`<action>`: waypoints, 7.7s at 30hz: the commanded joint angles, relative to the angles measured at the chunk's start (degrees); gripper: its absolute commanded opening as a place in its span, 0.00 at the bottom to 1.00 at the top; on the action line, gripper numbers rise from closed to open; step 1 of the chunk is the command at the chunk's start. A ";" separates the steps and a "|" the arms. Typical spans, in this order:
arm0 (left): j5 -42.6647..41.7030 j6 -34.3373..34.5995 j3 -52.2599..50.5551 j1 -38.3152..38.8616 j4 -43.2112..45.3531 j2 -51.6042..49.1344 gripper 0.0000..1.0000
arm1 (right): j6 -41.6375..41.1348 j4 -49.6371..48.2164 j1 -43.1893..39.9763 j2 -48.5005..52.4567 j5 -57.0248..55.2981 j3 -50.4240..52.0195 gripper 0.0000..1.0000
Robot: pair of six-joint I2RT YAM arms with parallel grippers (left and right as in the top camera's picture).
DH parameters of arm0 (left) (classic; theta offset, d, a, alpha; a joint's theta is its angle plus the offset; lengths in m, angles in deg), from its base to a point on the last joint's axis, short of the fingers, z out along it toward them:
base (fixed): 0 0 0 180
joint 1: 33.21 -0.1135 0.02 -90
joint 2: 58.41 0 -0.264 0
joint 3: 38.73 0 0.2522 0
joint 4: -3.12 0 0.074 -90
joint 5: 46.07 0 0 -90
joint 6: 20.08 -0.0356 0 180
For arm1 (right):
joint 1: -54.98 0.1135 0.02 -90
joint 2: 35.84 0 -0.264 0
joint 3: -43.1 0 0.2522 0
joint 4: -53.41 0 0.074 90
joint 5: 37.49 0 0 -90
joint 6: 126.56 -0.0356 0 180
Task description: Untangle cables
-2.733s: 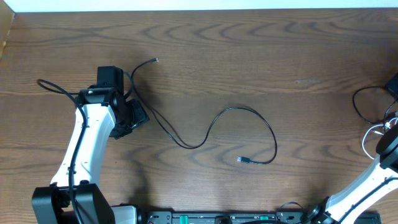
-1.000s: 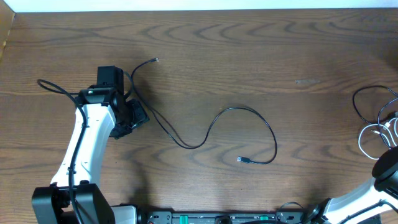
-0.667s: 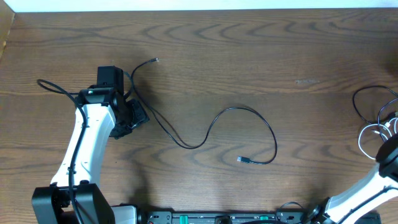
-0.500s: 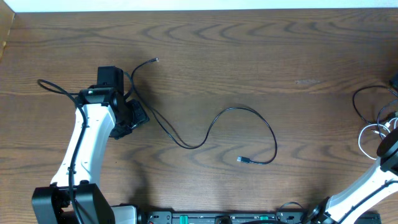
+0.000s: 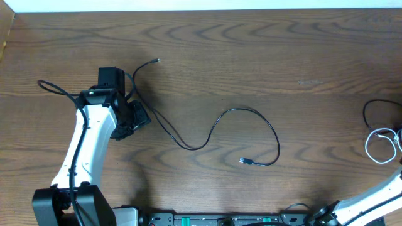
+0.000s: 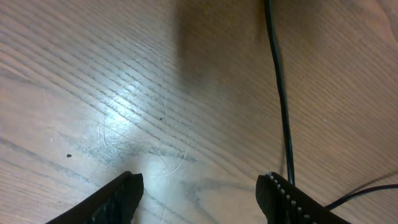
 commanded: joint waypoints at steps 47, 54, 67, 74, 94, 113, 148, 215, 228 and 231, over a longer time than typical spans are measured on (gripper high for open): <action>0.11 -0.31 0.28 -0.13 -0.31 0.00 0.64 | 6.21 -22.18 -1.09 -15.39 17.66 16.00 0.07; 0.09 -0.31 0.28 -0.13 -0.35 0.00 0.64 | 14.58 -35.50 3.39 -15.39 25.99 23.67 0.04; 0.11 -0.31 0.28 -0.13 -0.37 0.00 0.64 | 13.70 -32.63 6.05 -15.39 21.73 24.85 0.30; 0.11 -0.33 0.28 -0.13 -0.37 0.00 0.64 | 10.10 -25.05 6.05 -17.09 17.94 23.28 0.38; 0.11 -0.31 0.28 -0.13 -0.35 0.00 0.64 | 19.82 -26.10 7.34 -27.50 24.09 15.76 0.70; 0.09 -0.31 0.20 -0.13 -0.35 0.00 0.64 | 33.42 -26.88 19.45 -25.83 21.16 5.46 0.54; 0.11 -0.31 0.17 -0.13 -0.31 0.00 0.64 | 29.18 27.36 27.12 -25.68 21.94 -8.26 0.51; 11.89 8.48 0.26 -13.84 -5.27 2.97 0.64 | 34.82 -14.34 92.26 -25.92 42.86 -3.76 0.67; 11.91 7.65 0.24 -14.75 -6.08 2.95 0.64 | 46.90 -27.43 100.17 -25.83 41.27 7.48 0.64; 11.91 7.65 0.24 -14.75 -6.16 2.95 0.64 | 46.80 -26.67 101.04 -25.40 37.94 8.00 0.61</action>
